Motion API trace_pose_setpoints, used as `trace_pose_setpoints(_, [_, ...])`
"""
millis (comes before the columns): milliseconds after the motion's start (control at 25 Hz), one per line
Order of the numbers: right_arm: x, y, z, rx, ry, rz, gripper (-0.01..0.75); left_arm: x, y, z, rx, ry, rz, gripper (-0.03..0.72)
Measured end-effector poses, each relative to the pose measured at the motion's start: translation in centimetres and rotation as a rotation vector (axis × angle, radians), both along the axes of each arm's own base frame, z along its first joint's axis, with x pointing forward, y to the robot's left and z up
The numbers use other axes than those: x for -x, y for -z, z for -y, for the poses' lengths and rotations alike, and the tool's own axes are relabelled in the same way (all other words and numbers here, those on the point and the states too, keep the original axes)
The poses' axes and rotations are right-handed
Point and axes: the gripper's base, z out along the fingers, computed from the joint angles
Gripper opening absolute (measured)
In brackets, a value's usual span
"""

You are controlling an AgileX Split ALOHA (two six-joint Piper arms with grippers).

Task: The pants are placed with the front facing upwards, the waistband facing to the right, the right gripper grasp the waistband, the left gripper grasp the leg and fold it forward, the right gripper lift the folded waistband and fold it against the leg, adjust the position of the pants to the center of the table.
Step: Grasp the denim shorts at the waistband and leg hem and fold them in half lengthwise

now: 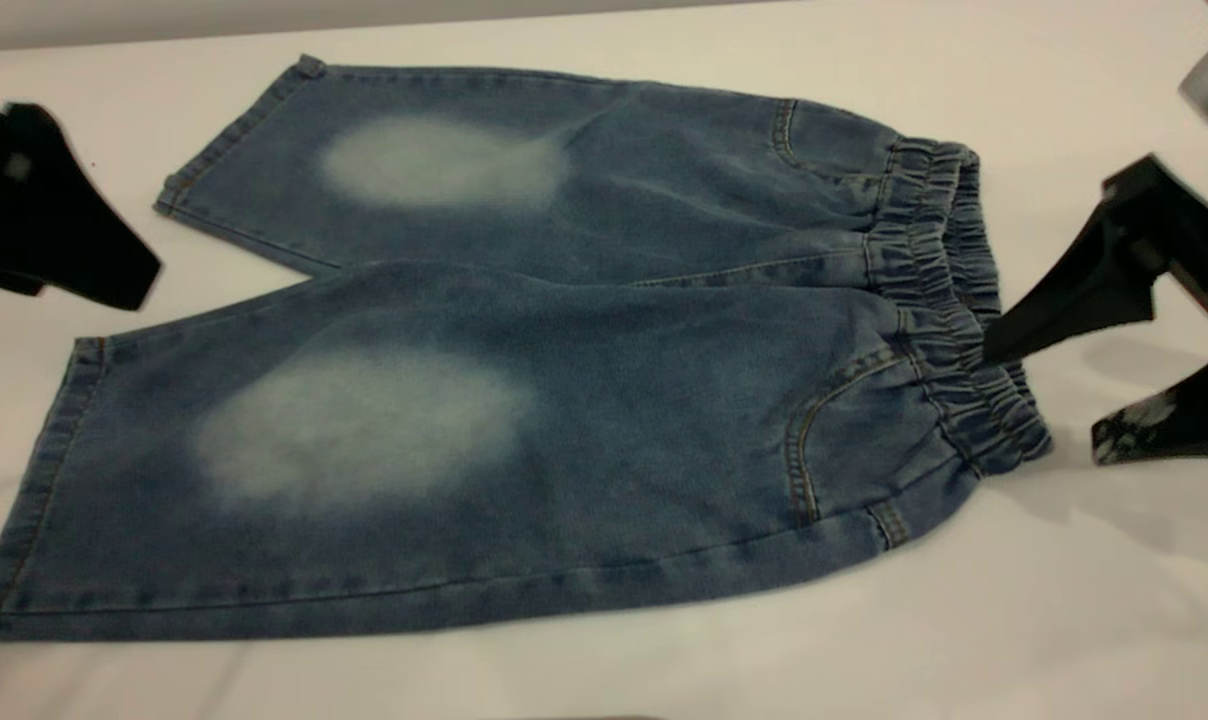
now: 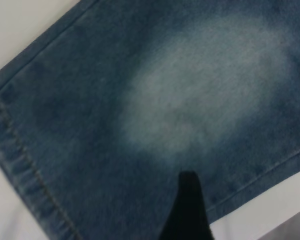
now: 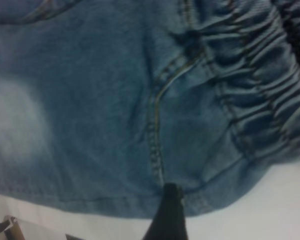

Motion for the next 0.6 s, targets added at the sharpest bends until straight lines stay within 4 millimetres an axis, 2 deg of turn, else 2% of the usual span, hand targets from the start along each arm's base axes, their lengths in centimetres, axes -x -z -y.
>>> trace_pose_setpoints(160, [-0.7, 1.6, 0.0, -0.002, -0.004, -0.032, 0.582, -1.0, 0.2, 1.0, -0.003, 0.034, 0.000, 0.536])
trace_pose_setpoints(320, [-1.2, 2.6, 0.1, -0.003, -0.003, -0.050, 0.579, -1.6, 0.0, 1.2, -0.001, 0.034, 0.012, 0.535])
trace_pose_setpoints(600, [-2.1, 3.1, -0.3, -0.061, -0.019, -0.045, 0.577, -1.7, 0.0, 1.2, -0.001, 0.033, 0.014, 0.535])
